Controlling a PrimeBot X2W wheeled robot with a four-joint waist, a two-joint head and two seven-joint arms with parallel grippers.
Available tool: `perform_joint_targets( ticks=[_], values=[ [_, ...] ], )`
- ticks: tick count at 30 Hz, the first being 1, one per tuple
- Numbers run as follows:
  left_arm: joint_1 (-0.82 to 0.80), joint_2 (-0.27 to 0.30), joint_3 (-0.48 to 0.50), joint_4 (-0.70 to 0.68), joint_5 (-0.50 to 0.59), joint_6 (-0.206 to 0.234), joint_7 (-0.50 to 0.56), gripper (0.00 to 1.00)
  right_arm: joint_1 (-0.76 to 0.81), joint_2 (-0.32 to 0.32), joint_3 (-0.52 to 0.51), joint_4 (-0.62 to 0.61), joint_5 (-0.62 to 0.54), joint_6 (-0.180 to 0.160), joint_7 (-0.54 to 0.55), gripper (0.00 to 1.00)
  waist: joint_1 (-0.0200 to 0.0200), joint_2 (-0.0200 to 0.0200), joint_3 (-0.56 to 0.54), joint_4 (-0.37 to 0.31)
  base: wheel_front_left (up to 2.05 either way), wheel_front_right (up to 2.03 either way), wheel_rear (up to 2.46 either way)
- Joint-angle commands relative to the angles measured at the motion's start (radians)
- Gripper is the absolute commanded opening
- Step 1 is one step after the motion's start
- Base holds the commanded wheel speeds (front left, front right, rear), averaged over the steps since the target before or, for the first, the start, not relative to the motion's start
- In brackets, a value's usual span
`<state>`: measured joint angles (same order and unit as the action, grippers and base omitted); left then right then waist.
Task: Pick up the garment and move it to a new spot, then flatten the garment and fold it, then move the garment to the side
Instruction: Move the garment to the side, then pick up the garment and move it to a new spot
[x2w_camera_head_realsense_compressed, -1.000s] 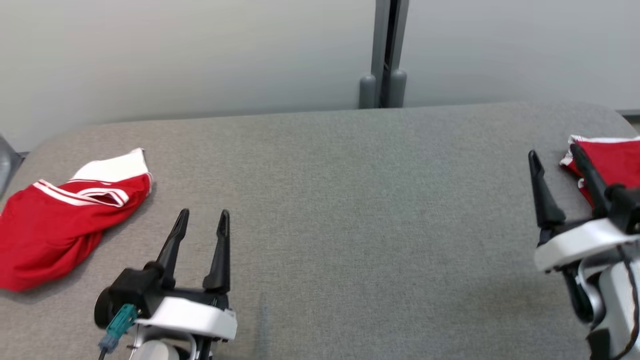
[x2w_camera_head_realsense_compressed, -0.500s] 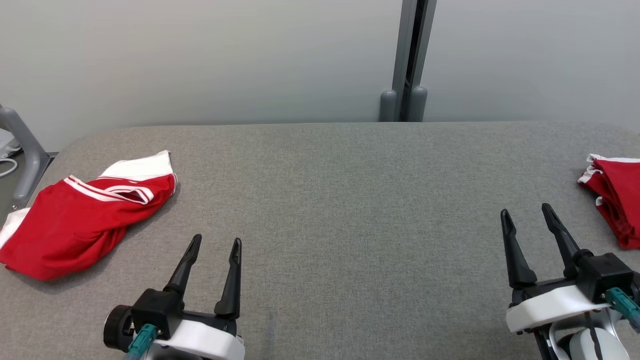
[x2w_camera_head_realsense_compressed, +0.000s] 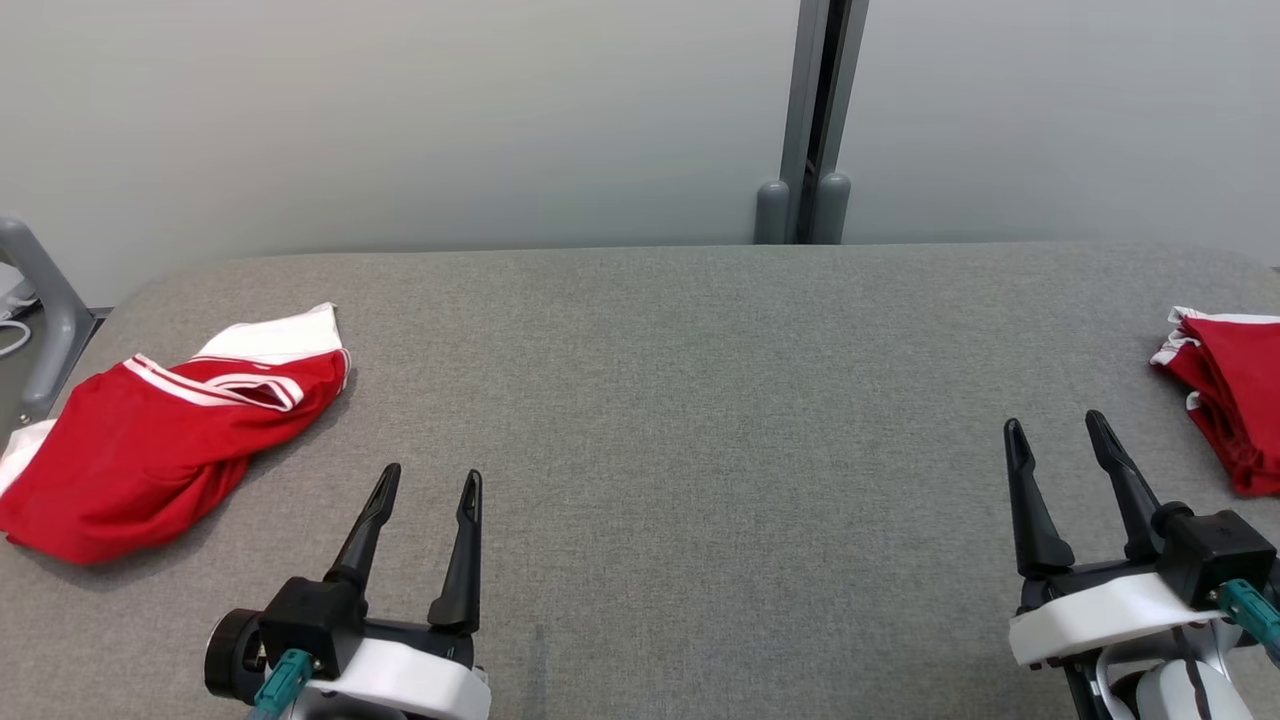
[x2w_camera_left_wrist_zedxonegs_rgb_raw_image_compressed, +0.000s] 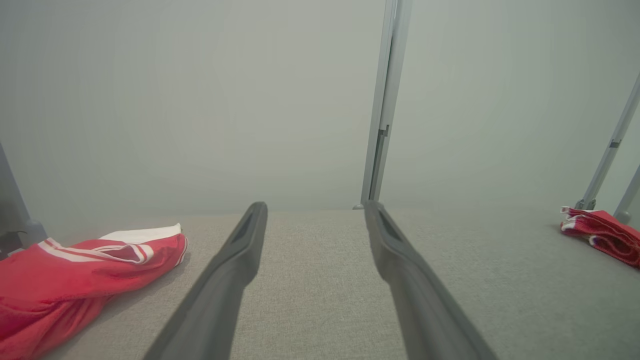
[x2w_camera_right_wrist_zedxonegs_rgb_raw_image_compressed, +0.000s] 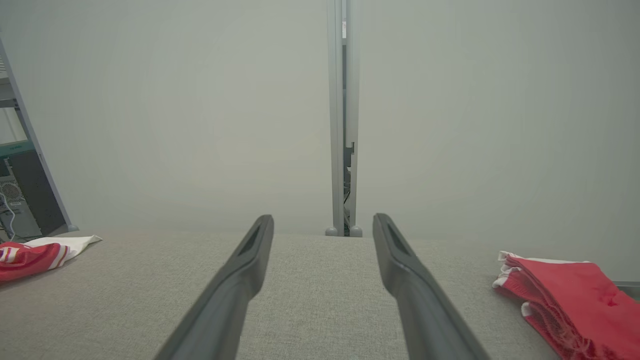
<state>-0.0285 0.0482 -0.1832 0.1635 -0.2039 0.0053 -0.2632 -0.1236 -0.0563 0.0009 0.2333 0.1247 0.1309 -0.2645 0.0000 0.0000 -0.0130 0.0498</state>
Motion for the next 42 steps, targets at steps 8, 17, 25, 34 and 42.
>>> perform_joint_targets(
  ticks=[8, 17, 25, 34, 42],
  values=[
    [0.007, 0.005, 0.007, -0.011, -0.005, 0.0, 0.0, 1.0, 0.01, 0.001, 0.0, 0.005, -0.004, 0.0, -0.001, 1.0, 0.0, 0.0, 0.0, -0.002, 0.0, 0.0, 0.0],
    [0.009, 0.005, 0.006, -0.001, 0.004, -0.004, 0.0, 1.0, 0.011, 0.003, -0.001, 0.012, 0.004, 0.0, -0.001, 1.0, 0.0, 0.0, 0.001, -0.001, 0.0, 0.0, 0.0],
    [0.012, 0.005, 0.007, 0.0, 0.007, -0.005, 0.0, 1.0, 0.011, 0.003, 0.001, 0.017, 0.011, 0.0, -0.001, 1.0, 0.0, 0.0, 0.004, -0.002, 0.0, 0.0, 0.0],
    [0.004, 0.005, 0.001, 0.0, 0.006, -0.002, 0.0, 1.0, 0.006, 0.004, -0.002, 0.02, 0.014, 0.0, -0.001, 1.0, 0.0, 0.0, 0.009, -0.007, 0.0, 0.0, 0.0],
    [0.001, 0.005, -0.003, -0.001, 0.003, 0.002, 0.0, 1.0, 0.004, 0.004, -0.005, 0.02, 0.014, 0.0, -0.001, 1.0, 0.0, 0.0, 0.007, -0.004, 0.0, 0.0, 0.0]
  ],
)
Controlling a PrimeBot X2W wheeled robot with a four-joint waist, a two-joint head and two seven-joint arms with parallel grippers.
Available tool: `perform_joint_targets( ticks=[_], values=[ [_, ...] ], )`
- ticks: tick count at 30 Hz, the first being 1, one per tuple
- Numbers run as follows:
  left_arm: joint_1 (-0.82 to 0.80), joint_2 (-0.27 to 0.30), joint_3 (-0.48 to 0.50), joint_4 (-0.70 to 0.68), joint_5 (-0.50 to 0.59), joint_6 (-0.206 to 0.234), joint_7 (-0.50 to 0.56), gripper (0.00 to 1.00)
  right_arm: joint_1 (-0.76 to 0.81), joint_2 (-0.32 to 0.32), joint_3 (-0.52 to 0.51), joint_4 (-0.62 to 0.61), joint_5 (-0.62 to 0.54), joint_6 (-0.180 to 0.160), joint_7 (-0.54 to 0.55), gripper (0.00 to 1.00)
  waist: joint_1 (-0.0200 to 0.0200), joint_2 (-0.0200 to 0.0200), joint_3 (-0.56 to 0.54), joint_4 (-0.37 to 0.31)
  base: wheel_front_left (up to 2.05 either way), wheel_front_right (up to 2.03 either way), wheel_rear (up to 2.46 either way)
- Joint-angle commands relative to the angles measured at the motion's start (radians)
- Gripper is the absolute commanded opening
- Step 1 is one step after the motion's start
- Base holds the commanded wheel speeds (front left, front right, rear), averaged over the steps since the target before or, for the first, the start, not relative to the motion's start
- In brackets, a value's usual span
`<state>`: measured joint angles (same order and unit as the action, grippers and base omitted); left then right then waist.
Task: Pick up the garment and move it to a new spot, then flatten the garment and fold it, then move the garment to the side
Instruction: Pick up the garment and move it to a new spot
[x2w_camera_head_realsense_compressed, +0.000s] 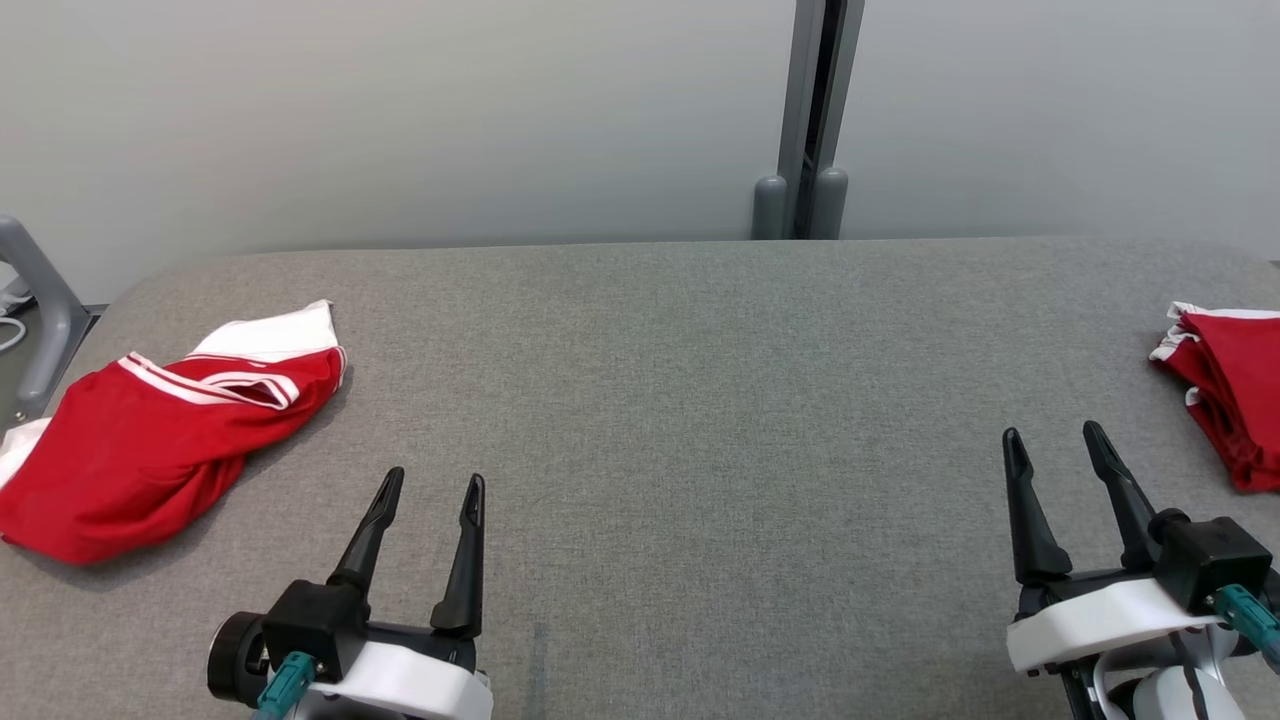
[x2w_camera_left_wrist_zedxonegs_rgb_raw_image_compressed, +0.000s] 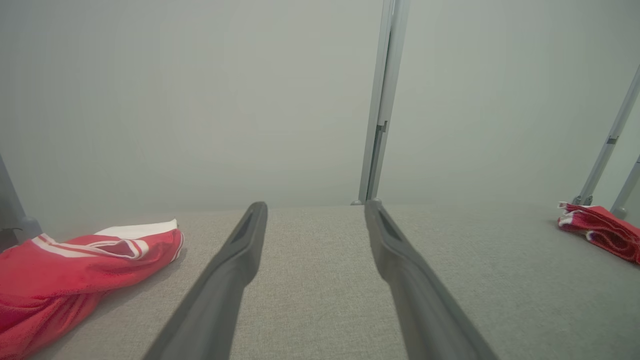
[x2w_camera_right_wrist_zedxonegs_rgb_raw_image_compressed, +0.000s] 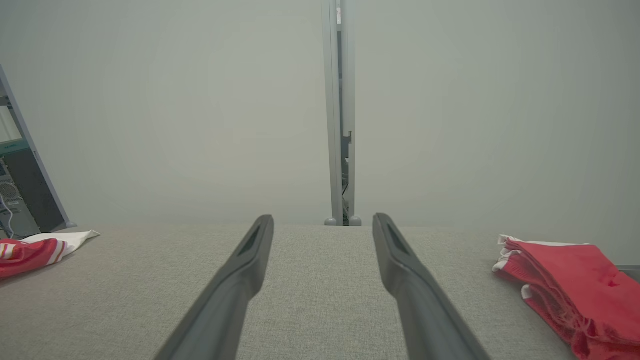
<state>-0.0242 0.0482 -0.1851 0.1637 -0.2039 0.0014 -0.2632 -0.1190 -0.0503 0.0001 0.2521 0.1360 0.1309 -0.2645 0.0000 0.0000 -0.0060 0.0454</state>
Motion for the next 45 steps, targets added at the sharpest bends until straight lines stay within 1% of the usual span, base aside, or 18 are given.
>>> perform_joint_targets(
  ticks=[1, 9, 14, 20, 24, 37, 42, 45],
  values=[
    [-0.003, 0.005, -0.001, -0.001, 0.003, 0.006, 0.0, 1.0, 0.0, -0.002, -0.004, 0.001, 0.003, 0.0, -0.001, 1.0, 0.0, 0.0, 0.0, 0.001, 0.0, 0.0, 0.0],
    [-0.005, 0.005, -0.002, 0.004, 0.005, -0.001, 0.0, 1.0, 0.006, -0.002, -0.005, -0.002, 0.002, 0.0, -0.001, 1.0, 0.0, 0.0, 0.002, 0.01, 0.0, 0.0, 0.0],
    [-0.015, 0.005, -0.007, 0.004, 0.006, -0.005, 0.0, 1.0, 0.012, -0.001, 0.003, -0.009, 0.011, 0.0, -0.001, 1.0, 0.0, 0.0, 0.007, 0.042, 0.0, 0.0, 0.0],
    [-0.011, 0.005, -0.003, 0.005, 0.013, -0.006, 0.0, 1.0, 0.017, -0.002, 0.03, -0.008, 0.024, 0.0, -0.001, 1.0, 0.0, 0.0, 0.01, 0.113, 0.0, 0.0, 0.0],
    [-0.005, 0.005, 0.006, 0.009, 0.025, -0.013, 0.0, 1.0, 0.023, -0.002, 0.042, -0.009, 0.036, 0.0, -0.001, 1.0, 0.0, 0.0, 0.004, 0.177, 0.0, 0.0, 0.0],
    [0.019, 0.004, 0.072, -0.001, 0.049, -0.034, 0.0, 1.0, 0.032, -0.002, 0.107, 0.006, 0.073, 0.0, -0.001, 1.0, 0.0, 0.0, -0.034, 0.367, 0.0, 0.0, 0.0],
    [0.028, 0.004, 0.087, 0.003, 0.057, -0.044, 0.0, 1.0, 0.032, -0.003, 0.121, 0.009, 0.085, 0.0, -0.001, 1.0, 0.0, 0.0, -0.048, 0.42, 0.0, 0.0, 0.0],
    [0.035, 0.004, 0.099, -0.005, 0.057, -0.039, 0.0, 1.0, 0.021, -0.003, 0.137, 0.011, 0.088, 0.0, -0.001, 1.0, 0.0, 0.0, -0.041, 0.432, 0.0, 0.0, 0.0]
  ],
)
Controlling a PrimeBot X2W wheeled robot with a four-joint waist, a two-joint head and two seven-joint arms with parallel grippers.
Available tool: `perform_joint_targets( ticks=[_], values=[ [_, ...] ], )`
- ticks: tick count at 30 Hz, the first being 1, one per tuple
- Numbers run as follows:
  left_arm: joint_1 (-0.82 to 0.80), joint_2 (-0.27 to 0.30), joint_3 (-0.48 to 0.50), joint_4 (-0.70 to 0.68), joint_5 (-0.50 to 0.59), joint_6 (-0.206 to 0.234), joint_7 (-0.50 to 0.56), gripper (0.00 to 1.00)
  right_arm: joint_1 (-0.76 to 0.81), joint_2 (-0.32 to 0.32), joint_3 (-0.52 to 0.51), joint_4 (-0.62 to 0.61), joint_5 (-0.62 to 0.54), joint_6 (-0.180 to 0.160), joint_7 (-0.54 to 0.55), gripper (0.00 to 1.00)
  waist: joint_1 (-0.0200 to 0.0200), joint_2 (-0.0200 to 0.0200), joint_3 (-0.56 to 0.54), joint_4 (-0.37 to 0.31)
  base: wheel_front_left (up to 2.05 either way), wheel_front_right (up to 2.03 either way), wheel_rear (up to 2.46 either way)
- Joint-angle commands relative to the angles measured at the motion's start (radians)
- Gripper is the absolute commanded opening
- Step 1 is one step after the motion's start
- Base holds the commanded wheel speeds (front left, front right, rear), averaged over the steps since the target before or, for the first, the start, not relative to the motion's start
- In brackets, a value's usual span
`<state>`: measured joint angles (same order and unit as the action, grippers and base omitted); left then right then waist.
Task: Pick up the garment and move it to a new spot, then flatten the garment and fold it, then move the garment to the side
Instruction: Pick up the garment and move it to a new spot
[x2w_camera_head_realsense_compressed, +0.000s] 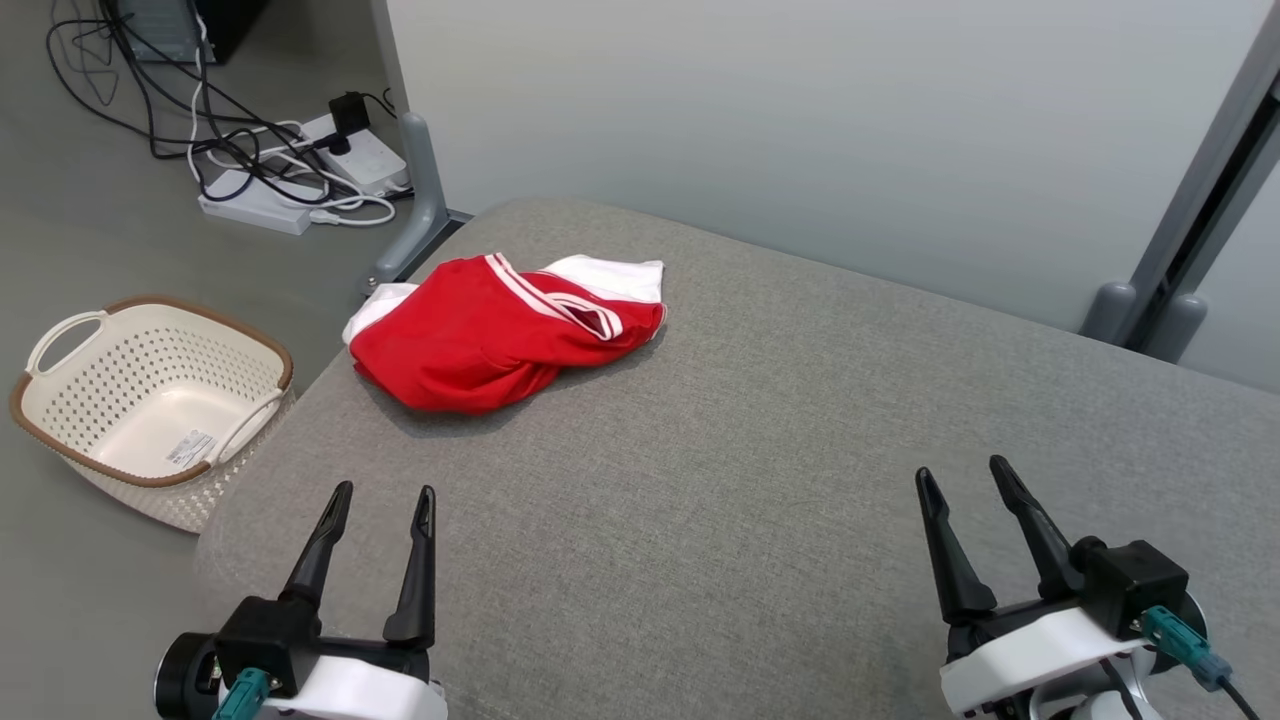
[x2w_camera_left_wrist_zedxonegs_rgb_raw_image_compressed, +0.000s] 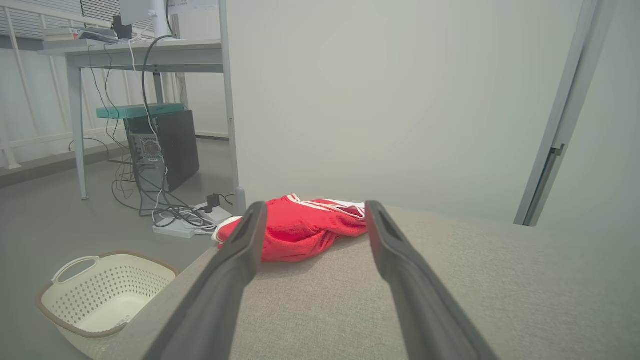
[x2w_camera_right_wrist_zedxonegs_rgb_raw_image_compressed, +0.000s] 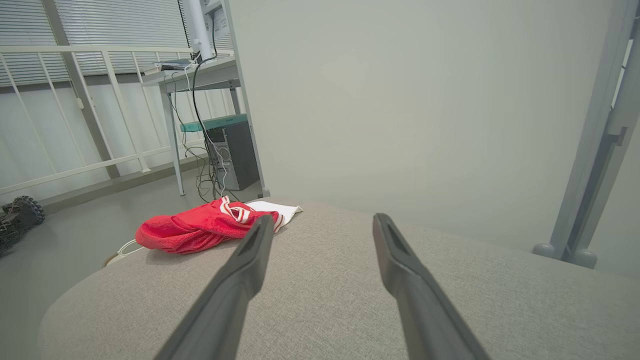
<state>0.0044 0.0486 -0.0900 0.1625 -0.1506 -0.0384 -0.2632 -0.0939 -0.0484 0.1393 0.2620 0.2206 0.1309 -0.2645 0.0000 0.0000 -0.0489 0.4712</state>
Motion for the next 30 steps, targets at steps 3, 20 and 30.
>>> perform_joint_targets(
  ticks=[3, 20, 30],
  values=[
    [0.007, 0.003, 0.012, -0.012, 0.0, 0.006, 0.0, 1.0, -0.017, -0.005, 0.014, 0.005, 0.003, 0.0, -0.001, 1.0, 0.0, 0.0, 0.01, 0.014, 0.0, 0.0, 0.0],
    [-0.012, 0.005, 0.043, 0.001, -0.065, 0.018, 0.0, 1.0, -0.016, -0.005, 0.006, 0.009, -0.003, 0.0, -0.001, 1.0, 0.0, 0.0, 0.02, 0.02, 0.0, 0.0, 0.0],
    [-0.198, 0.011, 0.169, 0.124, -0.106, -0.033, 0.0, 1.0, -0.103, -0.045, -0.011, -0.049, -0.067, 0.0, -0.001, 1.0, 0.0, 0.0, 0.198, -0.042, 0.0, 0.0, 0.0]
  ],
)
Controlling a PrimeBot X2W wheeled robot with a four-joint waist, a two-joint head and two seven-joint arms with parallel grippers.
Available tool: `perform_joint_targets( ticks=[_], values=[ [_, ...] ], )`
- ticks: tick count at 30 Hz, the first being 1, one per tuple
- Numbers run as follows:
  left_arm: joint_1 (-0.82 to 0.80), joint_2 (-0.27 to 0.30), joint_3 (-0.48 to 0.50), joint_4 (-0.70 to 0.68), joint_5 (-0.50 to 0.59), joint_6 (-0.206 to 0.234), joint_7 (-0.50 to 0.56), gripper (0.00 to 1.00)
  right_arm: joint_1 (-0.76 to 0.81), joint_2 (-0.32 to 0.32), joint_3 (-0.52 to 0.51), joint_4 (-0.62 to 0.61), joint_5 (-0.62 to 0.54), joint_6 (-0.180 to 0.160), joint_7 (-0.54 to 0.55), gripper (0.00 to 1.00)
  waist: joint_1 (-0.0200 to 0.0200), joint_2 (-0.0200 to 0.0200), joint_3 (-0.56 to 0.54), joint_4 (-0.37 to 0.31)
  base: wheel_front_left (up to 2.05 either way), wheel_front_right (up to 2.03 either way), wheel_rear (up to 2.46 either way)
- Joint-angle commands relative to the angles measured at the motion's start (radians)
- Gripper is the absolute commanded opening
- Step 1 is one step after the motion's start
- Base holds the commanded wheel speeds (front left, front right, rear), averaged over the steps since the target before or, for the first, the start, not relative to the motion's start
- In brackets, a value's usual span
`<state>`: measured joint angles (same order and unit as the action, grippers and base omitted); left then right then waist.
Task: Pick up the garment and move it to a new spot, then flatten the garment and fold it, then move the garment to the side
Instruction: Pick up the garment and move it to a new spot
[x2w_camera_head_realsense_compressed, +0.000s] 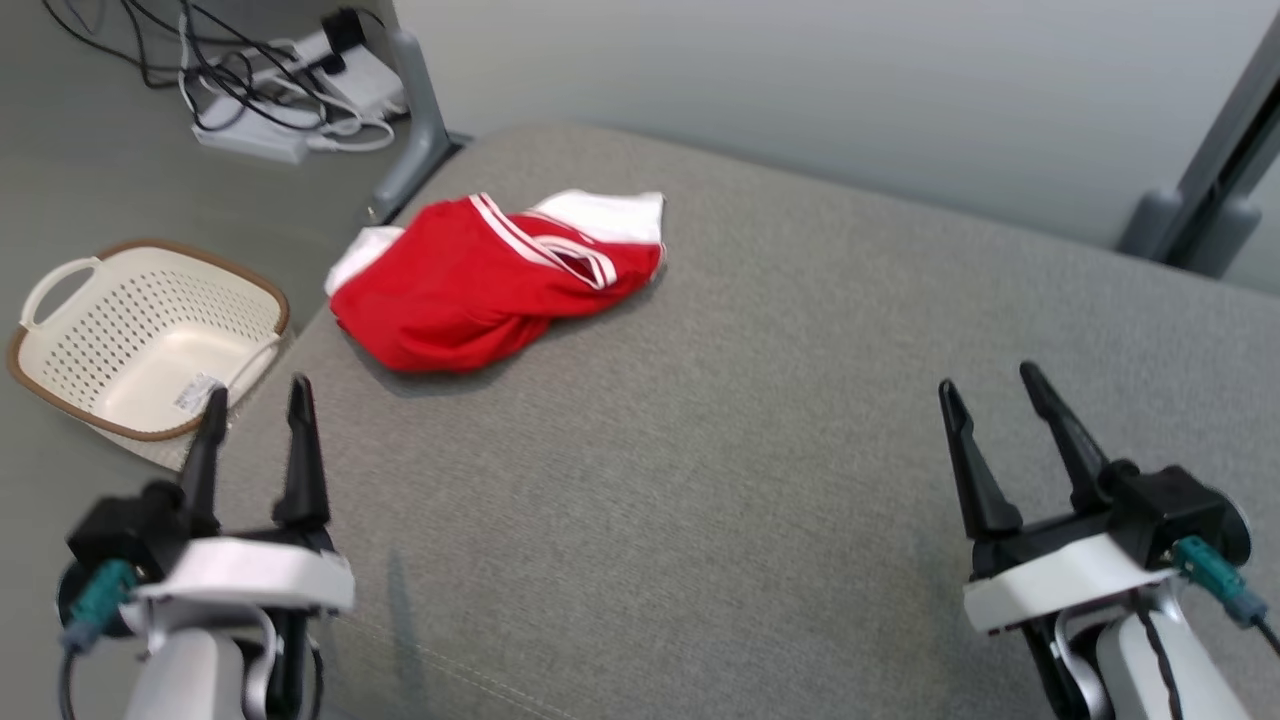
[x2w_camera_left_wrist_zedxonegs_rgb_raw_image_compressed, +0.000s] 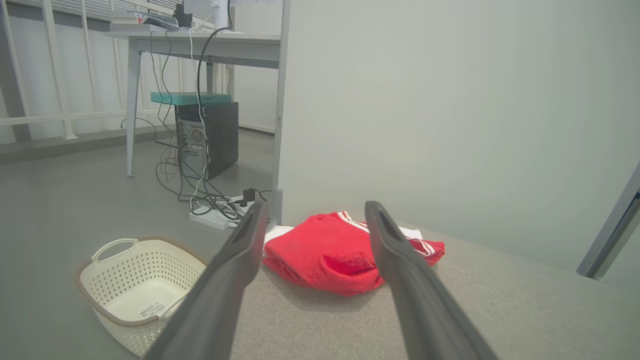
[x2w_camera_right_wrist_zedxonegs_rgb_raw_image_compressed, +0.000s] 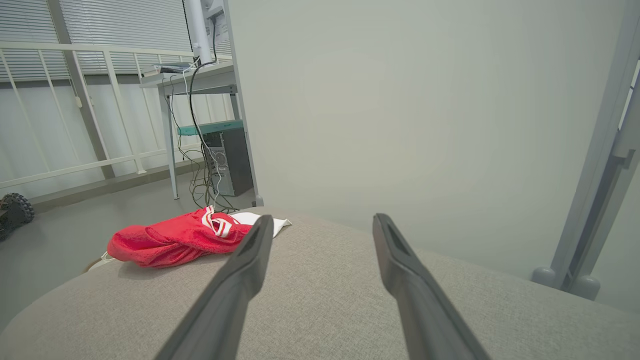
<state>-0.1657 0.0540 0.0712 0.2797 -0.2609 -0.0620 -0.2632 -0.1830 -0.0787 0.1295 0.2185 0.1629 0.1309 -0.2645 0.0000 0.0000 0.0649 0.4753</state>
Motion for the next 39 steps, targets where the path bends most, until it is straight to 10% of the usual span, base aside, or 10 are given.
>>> perform_joint_targets(
  ticks=[1, 11, 21, 37, 38, 39],
  values=[
    [-0.057, 0.014, 0.021, 0.029, 0.003, -0.013, 0.0, 1.0, -0.03, -0.025, 0.002, -0.014, -0.01, 0.0, -0.001, 1.0, 0.0, 0.0, 0.109, -0.055, 0.0, 0.0, 0.0],
    [-0.391, 0.183, 0.026, 0.373, -0.025, -0.055, 0.129, 1.0, -0.163, -0.088, 0.068, -0.086, -0.018, 0.0, -0.001, 1.0, 0.0, 0.0, 0.303, -0.17, 0.0, 0.0, 0.0],
    [-0.603, 0.313, -0.179, 0.539, -0.178, -0.068, 0.344, 1.0, -0.228, -0.095, 0.119, -0.136, -0.009, 0.0, -0.001, 1.0, 0.0, 0.0, 0.402, -0.261, 0.0, 0.0, 0.0],
    [-0.716, 0.384, -0.352, 0.772, -0.308, -0.068, 0.632, 1.0, -0.233, -0.089, 0.139, -0.146, -0.028, 0.0, -0.001, 1.0, 0.0, 0.0, 0.437, -0.328, 0.0, 0.0, 0.0],
    [-0.717, 0.385, -0.353, 0.787, -0.313, -0.068, 0.639, 0.71, -0.234, -0.088, 0.138, -0.146, -0.028, 0.0, -0.001, 1.0, 0.0, 0.0, 0.437, -0.329, 0.0, 0.0, 0.0],
    [-0.72, 0.384, -0.353, 0.799, -0.317, -0.068, 0.642, 0.0, -0.234, -0.087, 0.136, -0.145, -0.028, 0.0, -0.001, 1.0, 0.0, 0.0, 0.437, -0.33, 0.0, 0.0, 0.0]
  ],
)
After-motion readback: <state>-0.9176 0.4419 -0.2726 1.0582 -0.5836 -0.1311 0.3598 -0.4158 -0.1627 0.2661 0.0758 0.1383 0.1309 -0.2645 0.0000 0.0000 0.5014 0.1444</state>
